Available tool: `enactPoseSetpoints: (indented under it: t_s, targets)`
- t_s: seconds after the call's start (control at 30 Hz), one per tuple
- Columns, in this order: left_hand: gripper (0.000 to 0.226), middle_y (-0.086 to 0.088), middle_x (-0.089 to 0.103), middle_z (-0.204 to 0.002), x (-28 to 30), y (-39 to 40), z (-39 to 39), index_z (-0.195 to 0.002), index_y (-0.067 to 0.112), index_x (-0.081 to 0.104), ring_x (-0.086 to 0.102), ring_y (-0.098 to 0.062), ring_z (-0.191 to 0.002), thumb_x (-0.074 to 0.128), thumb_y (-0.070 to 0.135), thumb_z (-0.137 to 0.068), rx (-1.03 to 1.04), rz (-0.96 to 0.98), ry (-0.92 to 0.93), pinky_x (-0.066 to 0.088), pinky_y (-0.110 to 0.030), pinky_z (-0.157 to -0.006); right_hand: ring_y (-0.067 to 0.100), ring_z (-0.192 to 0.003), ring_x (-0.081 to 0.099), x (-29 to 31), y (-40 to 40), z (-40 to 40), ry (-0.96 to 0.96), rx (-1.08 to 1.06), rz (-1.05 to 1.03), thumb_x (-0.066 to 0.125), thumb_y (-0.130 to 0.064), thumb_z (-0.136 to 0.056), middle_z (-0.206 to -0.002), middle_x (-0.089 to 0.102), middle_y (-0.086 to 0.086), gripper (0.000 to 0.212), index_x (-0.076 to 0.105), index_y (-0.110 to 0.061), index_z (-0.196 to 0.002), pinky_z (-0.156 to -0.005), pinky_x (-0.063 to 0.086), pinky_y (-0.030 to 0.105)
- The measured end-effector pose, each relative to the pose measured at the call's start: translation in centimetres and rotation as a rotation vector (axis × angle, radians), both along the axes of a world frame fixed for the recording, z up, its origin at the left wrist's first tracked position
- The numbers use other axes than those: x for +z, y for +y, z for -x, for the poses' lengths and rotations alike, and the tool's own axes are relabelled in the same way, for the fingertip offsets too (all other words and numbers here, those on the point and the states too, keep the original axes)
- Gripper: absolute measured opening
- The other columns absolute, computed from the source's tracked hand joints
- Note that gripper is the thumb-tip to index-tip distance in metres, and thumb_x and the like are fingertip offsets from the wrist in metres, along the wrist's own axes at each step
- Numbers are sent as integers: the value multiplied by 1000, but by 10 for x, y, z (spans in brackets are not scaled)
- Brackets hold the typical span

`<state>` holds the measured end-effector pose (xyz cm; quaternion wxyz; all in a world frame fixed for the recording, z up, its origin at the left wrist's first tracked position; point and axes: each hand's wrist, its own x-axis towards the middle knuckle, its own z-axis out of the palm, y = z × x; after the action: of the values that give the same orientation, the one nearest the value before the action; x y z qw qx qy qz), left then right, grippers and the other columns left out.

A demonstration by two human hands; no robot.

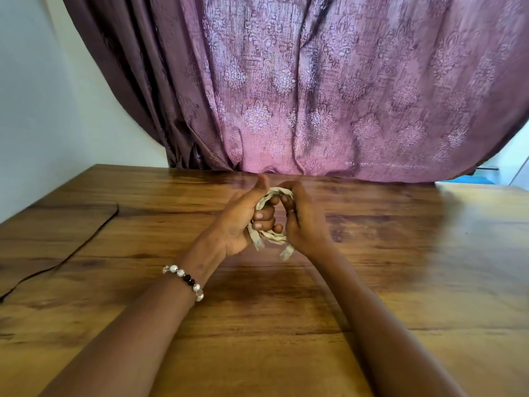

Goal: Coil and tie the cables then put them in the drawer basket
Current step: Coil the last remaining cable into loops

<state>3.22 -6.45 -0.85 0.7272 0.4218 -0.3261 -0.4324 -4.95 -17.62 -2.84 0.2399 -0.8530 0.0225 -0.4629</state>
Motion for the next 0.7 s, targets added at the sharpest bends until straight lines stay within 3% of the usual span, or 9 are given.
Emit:
enactPoseSetpoints:
  t_s: [0.1, 0.17, 0.3, 0.4, 0.53, 0.63, 0.7]
  targets:
    - [45, 5, 29, -39, -1, 4, -1, -67, 11, 47, 28, -8, -31, 47, 49, -91, 21, -42, -18, 49, -28, -51, 9, -69, 54, -1, 1, 3, 25, 26, 11, 44, 7, -82, -82, 61, -2, 29, 56, -1, -107, -60, 43, 28]
    - [45, 3, 32, -40, -3, 5, -2, -65, 11, 48, 33, -10, -32, 45, 44, -96, 50, -77, -54, 49, -28, -49, 12, -67, 58, -2, -1, 4, 75, 52, -16, 49, -4, -89, -80, 64, -3, 18, 57, -5, -105, -58, 47, 31]
    - [40, -6, 48, -44, -7, 2, 4, -69, 6, 48, 50, -17, -36, 46, 34, -98, 99, -72, -25, 56, -33, -49, 12, -53, 55, 2, -2, 6, 163, 170, -306, 45, -29, -99, -67, 58, -6, 23, 61, -15, -90, -50, 48, 36]
    - [37, 3, 38, -42, -10, -3, 8, -70, 8, 47, 36, -7, -32, 46, 31, -99, 142, -67, 33, 49, -25, -43, 11, -48, 47, 2, -1, 5, 161, 201, -486, 42, -25, -100, -59, 47, 2, 28, 60, -7, -88, -47, 48, 28]
    - [40, 8, 26, -39, -7, -3, -1, -62, 15, 45, 19, -5, -30, 48, 36, -97, 259, -179, -5, 23, -15, -37, 11, -43, 42, 2, 13, -2, 111, 284, -699, 43, -17, -101, -58, 45, 3, 31, 57, 10, -96, -42, 40, 26]
    - [41, 4, 30, -44, -4, -2, -4, -59, 17, 44, 20, -9, -34, 49, 37, -94, 454, -231, -86, 19, -15, -39, 9, -38, 39, 7, 27, -6, 48, 329, -881, 48, -17, -99, -60, 46, 4, 28, 61, 8, -93, -40, 40, 26]
    - [39, -3, 39, -51, -6, -5, -7, -61, 15, 49, 30, -13, -38, 50, 37, -93, 604, -219, -194, 25, -18, -39, 9, -34, 36, 11, 32, -6, 31, 394, -1052, 53, -22, -97, -60, 46, 4, 31, 61, 5, -87, -38, 40, 24]
